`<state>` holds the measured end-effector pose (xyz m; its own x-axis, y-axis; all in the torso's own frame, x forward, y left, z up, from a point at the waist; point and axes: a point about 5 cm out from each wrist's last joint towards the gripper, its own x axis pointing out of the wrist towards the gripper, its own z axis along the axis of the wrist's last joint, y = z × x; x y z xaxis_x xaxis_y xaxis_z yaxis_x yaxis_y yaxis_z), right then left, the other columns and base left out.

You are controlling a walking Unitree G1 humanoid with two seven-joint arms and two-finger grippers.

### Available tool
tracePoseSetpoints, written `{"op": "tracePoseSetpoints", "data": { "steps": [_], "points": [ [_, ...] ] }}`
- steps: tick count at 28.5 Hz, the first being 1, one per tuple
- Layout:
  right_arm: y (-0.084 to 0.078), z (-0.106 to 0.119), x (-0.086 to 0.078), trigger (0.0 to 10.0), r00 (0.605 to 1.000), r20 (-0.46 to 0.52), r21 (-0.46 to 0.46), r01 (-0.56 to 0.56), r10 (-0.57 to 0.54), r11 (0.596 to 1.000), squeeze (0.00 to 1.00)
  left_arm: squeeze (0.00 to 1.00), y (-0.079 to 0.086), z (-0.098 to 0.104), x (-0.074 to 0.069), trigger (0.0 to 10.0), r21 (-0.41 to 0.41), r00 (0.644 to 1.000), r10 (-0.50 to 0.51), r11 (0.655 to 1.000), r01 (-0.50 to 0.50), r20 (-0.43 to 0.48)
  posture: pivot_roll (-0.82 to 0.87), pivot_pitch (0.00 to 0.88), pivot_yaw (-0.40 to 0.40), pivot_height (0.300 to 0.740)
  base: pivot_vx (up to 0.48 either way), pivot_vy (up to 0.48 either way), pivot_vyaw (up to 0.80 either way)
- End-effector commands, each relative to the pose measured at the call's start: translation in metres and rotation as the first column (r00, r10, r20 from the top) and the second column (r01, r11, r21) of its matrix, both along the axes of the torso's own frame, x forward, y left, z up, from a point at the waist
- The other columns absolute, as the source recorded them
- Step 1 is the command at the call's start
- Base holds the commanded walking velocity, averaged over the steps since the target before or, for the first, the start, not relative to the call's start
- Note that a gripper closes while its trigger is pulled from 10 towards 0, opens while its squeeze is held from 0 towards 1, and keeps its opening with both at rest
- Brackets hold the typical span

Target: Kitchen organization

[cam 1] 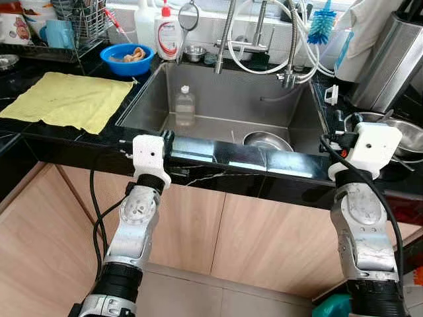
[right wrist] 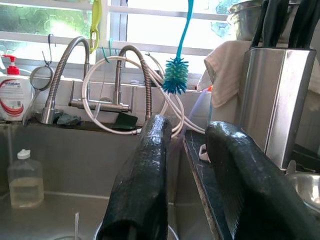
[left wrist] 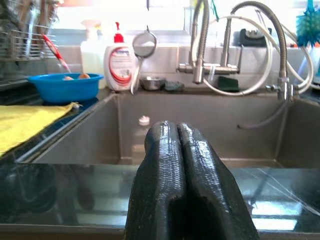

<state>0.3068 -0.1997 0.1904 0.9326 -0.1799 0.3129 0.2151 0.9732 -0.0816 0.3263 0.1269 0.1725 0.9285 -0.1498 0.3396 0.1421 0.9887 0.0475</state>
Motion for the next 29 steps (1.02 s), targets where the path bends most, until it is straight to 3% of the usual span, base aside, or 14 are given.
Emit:
{"op": "tracePoseSetpoints", "data": {
  "steps": [1,3,14,17,22,29],
  "points": [
    [0.006,-0.014,-0.01,10.0,1.0,-0.005,-0.031,-0.009,0.009,0.999,0.0,0.0,0.003,0.007,-0.006,10.0,-0.041,0.998,0.014,0.999,-0.012,0.053,0.09,0.0,-0.062,0.74,0.0,0.0,0.0],
    [0.007,-0.032,-0.02,10.0,0.999,-0.033,-0.075,-0.005,0.002,0.997,0.0,0.0,0.008,0.006,-0.007,10.0,-0.057,0.997,0.048,0.997,-0.044,0.058,0.09,0.0,-0.061,0.74,0.0,0.0,0.0],
    [0.001,-0.036,-0.026,10.0,1.0,-0.018,-0.055,0.019,-0.021,0.998,0.0,0.0,0.013,0.007,-0.007,10.0,-0.06,0.996,0.061,0.997,-0.056,0.071,0.08,0.0,-0.046,0.74,0.0,0.0,0.0],
    [0.005,-0.053,-0.035,10.0,0.998,-0.065,-0.118,0.017,-0.025,0.993,0.0,0.0,0.008,0.005,-0.007,10.0,-0.065,0.997,0.044,0.997,-0.04,0.066,0.08,0.0,-0.04,0.74,0.0,0.0,0.0],
    [0.006,-0.049,-0.038,10.0,0.999,-0.043,-0.118,0.014,-0.019,0.993,0.0,0.0,0.005,0.008,-0.006,10.0,-0.061,0.997,0.023,0.998,-0.018,0.074,0.07,0.0,-0.034,0.74,0.0,0.0,0.0],
    [0.009,-0.036,-0.027,10.0,1.0,0.001,-0.11,0.019,-0.019,0.994,0.0,0.0,0.007,0.005,-0.003,10.0,-0.048,0.998,0.021,0.999,-0.018,0.06,0.06,0.0,-0.023,0.74,0.0,0.0,0.0]
  ]
}}
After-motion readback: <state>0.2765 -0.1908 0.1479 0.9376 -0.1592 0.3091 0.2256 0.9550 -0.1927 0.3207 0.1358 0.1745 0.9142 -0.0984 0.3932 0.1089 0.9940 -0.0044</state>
